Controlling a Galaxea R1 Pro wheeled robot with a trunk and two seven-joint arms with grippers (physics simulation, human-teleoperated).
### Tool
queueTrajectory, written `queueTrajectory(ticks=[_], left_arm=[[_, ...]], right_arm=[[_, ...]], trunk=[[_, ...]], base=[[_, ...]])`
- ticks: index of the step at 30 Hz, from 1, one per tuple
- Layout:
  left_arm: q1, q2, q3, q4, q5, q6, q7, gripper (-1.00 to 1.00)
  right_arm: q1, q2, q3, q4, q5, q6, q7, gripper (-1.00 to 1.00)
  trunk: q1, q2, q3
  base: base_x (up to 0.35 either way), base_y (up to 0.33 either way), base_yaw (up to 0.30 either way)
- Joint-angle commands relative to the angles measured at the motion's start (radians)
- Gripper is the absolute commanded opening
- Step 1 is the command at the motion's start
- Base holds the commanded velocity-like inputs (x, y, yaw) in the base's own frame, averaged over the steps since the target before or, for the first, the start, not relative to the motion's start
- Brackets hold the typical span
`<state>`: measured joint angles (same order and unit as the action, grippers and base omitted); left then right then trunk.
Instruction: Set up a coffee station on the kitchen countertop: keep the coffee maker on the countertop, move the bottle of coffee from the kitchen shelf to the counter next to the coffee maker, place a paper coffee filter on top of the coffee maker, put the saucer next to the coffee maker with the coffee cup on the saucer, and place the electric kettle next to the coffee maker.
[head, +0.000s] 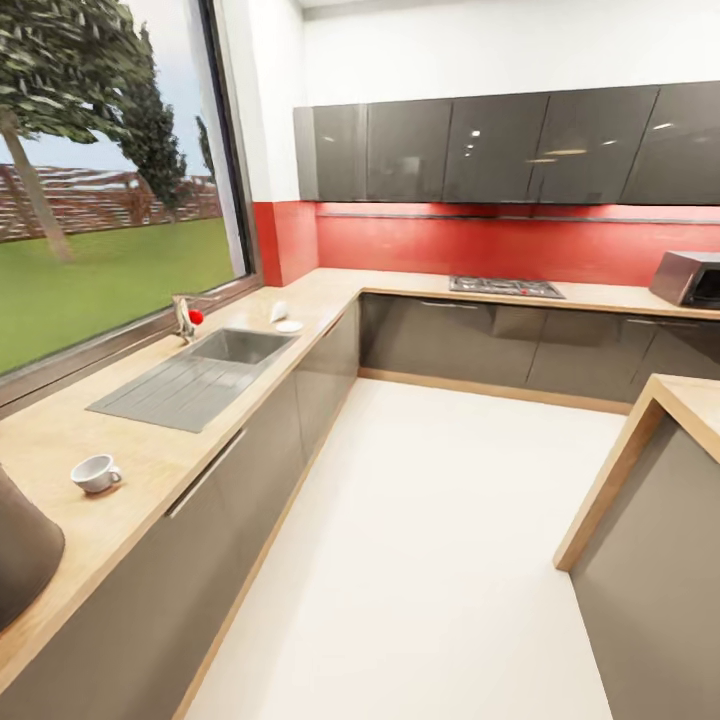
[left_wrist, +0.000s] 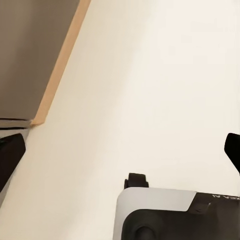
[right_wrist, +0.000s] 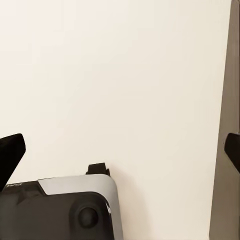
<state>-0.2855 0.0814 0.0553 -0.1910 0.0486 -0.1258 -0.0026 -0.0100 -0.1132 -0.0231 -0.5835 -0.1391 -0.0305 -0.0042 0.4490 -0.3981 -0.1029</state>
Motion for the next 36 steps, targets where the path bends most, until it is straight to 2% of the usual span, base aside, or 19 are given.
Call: queueTrajectory(ticks=[1, 21, 36], left_arm=[[-0.001, 0.000, 0.003, 0.001, 0.005, -0.003, 0.000, 1.00], [0.000, 0.001, 0.005, 0.001, 0.005, -0.003, 0.000, 1.00], [0.000, 0.002, 0.005, 0.001, 0.005, -0.005, 0.000, 1.00]], right_arm=[[-0.001, 0.000, 0.002, 0.001, -0.010, -0.003, 0.000, 1.00], [-0.001, 0.000, 0.003, 0.003, -0.010, -0.003, 0.000, 1.00], [-0.001, 0.000, 0.002, 0.031, -0.010, -0.003, 0.000, 1.00]], trunk=[[0.001, -0.002, -0.002], [0.001, -0.002, -0.002], [0.001, -0.002, -0.002]], base=[[0.287, -0.208, 0.000], [0.294, -0.180, 0.000], [0.332, -0.020, 0.000]])
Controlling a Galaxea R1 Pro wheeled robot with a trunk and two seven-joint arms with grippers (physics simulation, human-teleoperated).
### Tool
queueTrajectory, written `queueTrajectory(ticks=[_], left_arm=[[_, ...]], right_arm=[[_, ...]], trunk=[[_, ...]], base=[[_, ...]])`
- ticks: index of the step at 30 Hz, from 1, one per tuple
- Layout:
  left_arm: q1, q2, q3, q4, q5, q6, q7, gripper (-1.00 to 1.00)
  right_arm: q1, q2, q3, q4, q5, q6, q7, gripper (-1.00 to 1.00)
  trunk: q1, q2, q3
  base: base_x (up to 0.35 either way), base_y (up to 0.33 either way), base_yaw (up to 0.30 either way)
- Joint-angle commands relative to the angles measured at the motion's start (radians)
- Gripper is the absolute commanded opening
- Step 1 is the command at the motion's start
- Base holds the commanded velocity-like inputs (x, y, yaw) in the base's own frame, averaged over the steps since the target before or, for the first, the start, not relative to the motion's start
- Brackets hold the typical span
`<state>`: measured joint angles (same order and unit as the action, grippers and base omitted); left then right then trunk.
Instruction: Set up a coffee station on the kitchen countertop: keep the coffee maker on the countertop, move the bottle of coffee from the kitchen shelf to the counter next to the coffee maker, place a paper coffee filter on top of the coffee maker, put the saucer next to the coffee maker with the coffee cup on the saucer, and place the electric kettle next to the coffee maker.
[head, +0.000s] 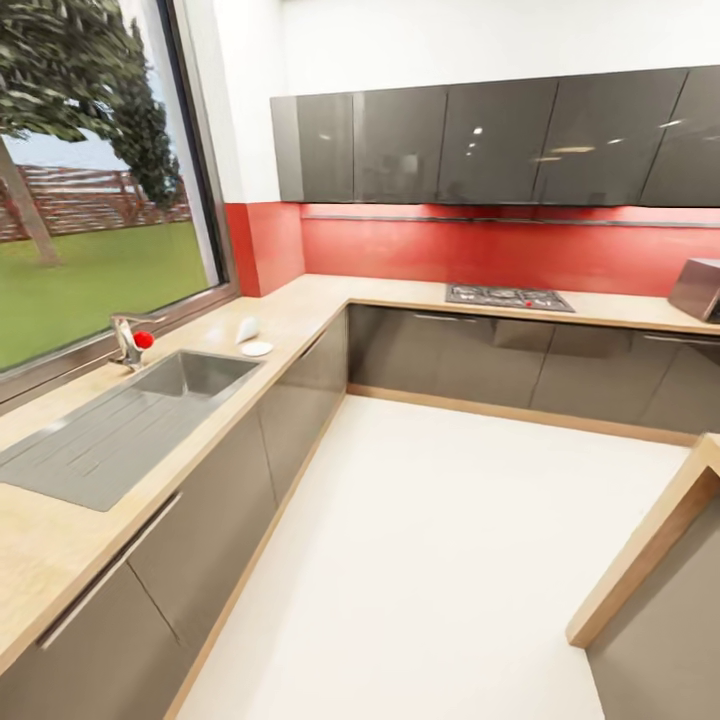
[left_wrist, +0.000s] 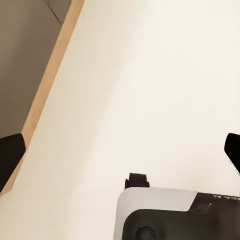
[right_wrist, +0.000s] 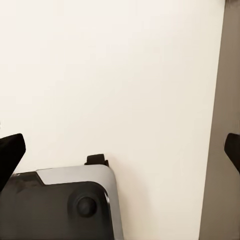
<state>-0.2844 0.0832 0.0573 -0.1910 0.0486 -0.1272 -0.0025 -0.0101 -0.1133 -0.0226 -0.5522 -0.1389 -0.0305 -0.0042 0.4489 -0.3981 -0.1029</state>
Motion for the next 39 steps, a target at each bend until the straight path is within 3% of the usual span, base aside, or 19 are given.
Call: queueTrajectory(ticks=[1, 18, 31, 39], left_arm=[[-0.001, 0.000, 0.003, 0.001, 0.005, -0.003, -0.001, 1.00], [-0.001, 0.000, 0.003, 0.001, 0.004, -0.003, -0.001, 1.00], [-0.001, 0.000, 0.001, 0.001, 0.004, -0.003, -0.001, 1.00], [-0.001, 0.000, 0.001, 0.001, 0.004, -0.003, -0.001, 1.00]], right_arm=[[-0.001, 0.000, 0.001, 0.001, -0.011, -0.003, 0.000, 1.00], [-0.001, 0.000, 0.001, 0.002, -0.011, -0.003, 0.000, 1.00], [-0.001, 0.000, 0.001, 0.003, -0.011, -0.003, 0.000, 1.00], [-0.001, 0.000, 0.001, 0.003, -0.011, -0.003, 0.000, 1.00]], trunk=[[0.001, -0.002, -0.002], [0.001, -0.002, -0.002], [0.001, -0.002, -0.002], [0.001, -0.002, -0.002]], base=[[0.336, 0.000, 0.000], [0.336, -0.008, 0.000], [0.335, -0.120, 0.008], [0.302, -0.187, 0.184]])
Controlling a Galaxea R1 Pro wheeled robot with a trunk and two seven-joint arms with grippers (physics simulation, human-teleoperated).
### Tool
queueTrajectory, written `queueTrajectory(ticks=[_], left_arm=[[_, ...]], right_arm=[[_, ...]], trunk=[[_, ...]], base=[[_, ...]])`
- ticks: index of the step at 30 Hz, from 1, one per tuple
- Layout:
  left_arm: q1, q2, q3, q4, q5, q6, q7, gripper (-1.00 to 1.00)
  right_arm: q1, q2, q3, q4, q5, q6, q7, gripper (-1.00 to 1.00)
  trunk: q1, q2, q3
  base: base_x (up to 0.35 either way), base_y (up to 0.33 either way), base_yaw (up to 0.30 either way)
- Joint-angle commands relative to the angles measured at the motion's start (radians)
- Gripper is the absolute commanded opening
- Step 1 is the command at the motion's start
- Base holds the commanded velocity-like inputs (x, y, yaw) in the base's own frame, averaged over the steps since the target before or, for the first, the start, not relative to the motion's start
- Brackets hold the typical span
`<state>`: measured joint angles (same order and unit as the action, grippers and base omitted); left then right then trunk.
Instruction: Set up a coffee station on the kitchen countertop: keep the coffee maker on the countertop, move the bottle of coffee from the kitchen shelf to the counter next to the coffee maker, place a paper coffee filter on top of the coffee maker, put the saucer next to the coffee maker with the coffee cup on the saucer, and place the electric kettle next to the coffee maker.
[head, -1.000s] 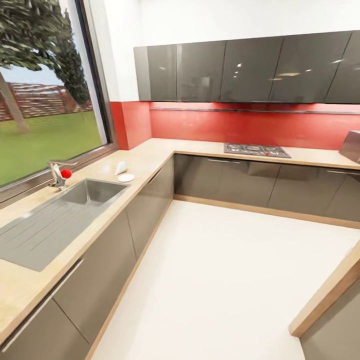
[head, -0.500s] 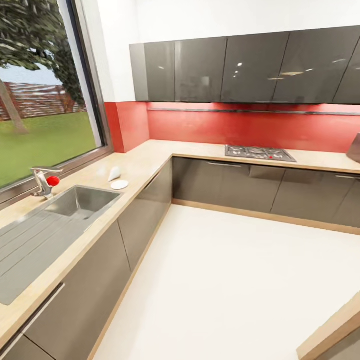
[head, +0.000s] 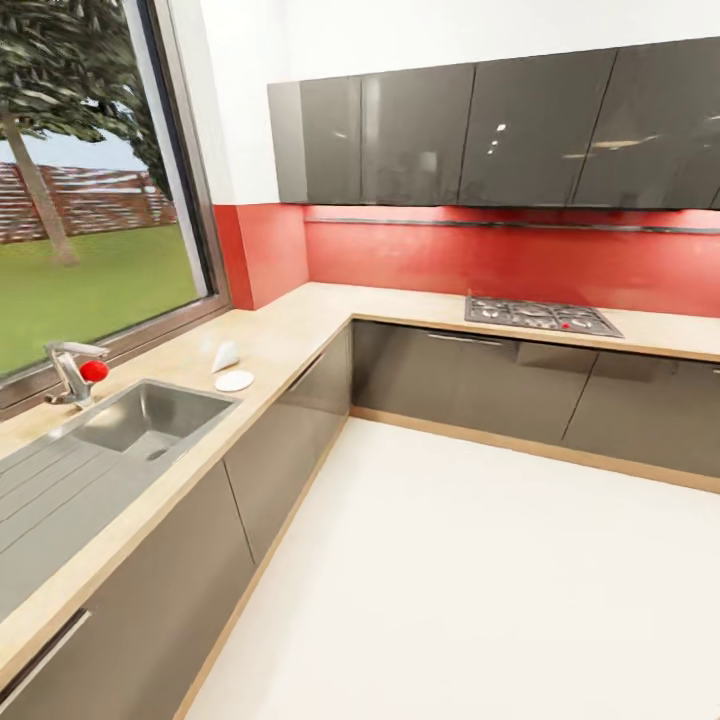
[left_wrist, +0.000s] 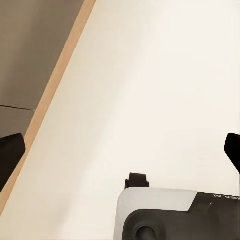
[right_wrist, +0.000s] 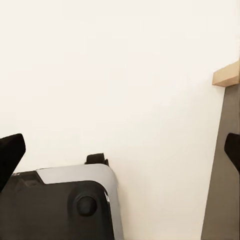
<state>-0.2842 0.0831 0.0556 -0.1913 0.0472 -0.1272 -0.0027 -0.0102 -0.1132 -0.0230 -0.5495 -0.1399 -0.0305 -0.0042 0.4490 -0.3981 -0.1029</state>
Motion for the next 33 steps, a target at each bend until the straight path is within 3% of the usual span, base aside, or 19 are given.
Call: queueTrajectory(ticks=[1, 17, 33], left_arm=[[-0.001, 0.000, 0.003, 0.001, 0.005, -0.003, 0.000, 1.00], [-0.001, 0.000, 0.003, 0.001, 0.005, -0.003, 0.000, 1.00], [-0.001, 0.000, 0.002, 0.001, 0.005, -0.003, 0.000, 1.00]], right_arm=[[0.000, 0.000, 0.001, 0.000, -0.010, -0.003, 0.000, 1.00], [0.000, -0.001, 0.003, 0.003, -0.007, -0.072, 0.000, 1.00], [0.000, 0.000, 0.003, 0.003, -0.009, -0.072, 0.000, 1.00]], trunk=[[0.001, -0.002, -0.002], [0.001, -0.002, -0.002], [0.001, -0.002, -0.002]], base=[[0.286, -0.207, 0.136], [0.287, -0.200, 0.014], [0.332, -0.030, 0.000]])
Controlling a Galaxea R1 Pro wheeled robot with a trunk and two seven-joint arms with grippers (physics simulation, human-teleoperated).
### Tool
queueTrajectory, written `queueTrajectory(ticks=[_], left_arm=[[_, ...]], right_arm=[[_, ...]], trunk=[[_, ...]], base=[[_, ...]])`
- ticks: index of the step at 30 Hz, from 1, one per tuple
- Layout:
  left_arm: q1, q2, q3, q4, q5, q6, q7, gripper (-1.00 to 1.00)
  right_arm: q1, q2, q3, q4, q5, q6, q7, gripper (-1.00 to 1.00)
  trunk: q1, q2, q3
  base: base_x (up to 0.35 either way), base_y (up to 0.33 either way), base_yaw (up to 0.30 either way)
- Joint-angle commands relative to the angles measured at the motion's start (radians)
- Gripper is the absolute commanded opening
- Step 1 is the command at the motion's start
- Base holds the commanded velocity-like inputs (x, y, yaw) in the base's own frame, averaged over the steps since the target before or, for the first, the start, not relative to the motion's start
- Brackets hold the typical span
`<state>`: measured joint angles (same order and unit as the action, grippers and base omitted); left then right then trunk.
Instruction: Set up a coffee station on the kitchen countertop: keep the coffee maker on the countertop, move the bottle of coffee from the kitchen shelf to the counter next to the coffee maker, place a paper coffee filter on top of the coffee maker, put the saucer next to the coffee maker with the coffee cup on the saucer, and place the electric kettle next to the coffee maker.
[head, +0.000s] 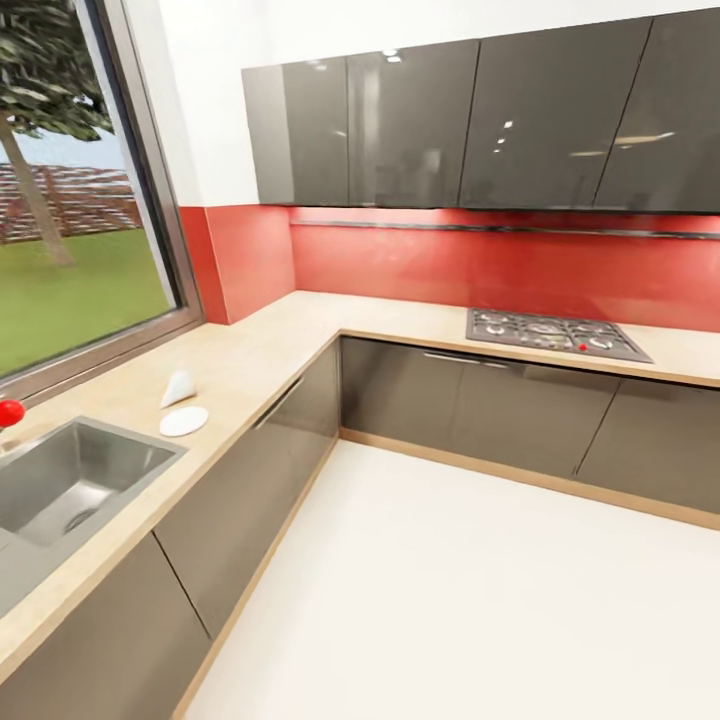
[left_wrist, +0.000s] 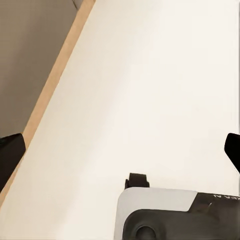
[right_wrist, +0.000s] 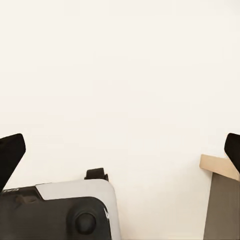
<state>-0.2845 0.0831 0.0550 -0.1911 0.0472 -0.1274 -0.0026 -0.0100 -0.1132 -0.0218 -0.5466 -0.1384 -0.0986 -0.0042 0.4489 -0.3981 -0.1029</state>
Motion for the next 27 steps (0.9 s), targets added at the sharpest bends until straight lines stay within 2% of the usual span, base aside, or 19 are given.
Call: queueTrajectory(ticks=[1, 13, 27], left_arm=[[-0.001, 0.000, 0.002, 0.001, 0.005, -0.003, 0.000, 1.00], [-0.001, 0.000, 0.002, 0.001, 0.005, -0.003, 0.000, 1.00], [0.001, 0.001, 0.003, 0.001, 0.005, -0.005, 0.000, 1.00]], right_arm=[[-0.001, 0.000, 0.002, 0.001, -0.010, -0.004, 0.000, 1.00], [-0.001, 0.000, 0.002, 0.001, -0.010, -0.003, 0.000, 1.00], [-0.001, 0.000, 0.002, 0.000, -0.010, -0.003, 0.000, 1.00]], trunk=[[0.001, -0.002, -0.002], [0.001, -0.002, 0.007], [0.001, -0.002, 0.007]], base=[[0.319, -0.146, 0.000], [0.273, -0.210, 0.127], [0.260, -0.217, 0.009]])
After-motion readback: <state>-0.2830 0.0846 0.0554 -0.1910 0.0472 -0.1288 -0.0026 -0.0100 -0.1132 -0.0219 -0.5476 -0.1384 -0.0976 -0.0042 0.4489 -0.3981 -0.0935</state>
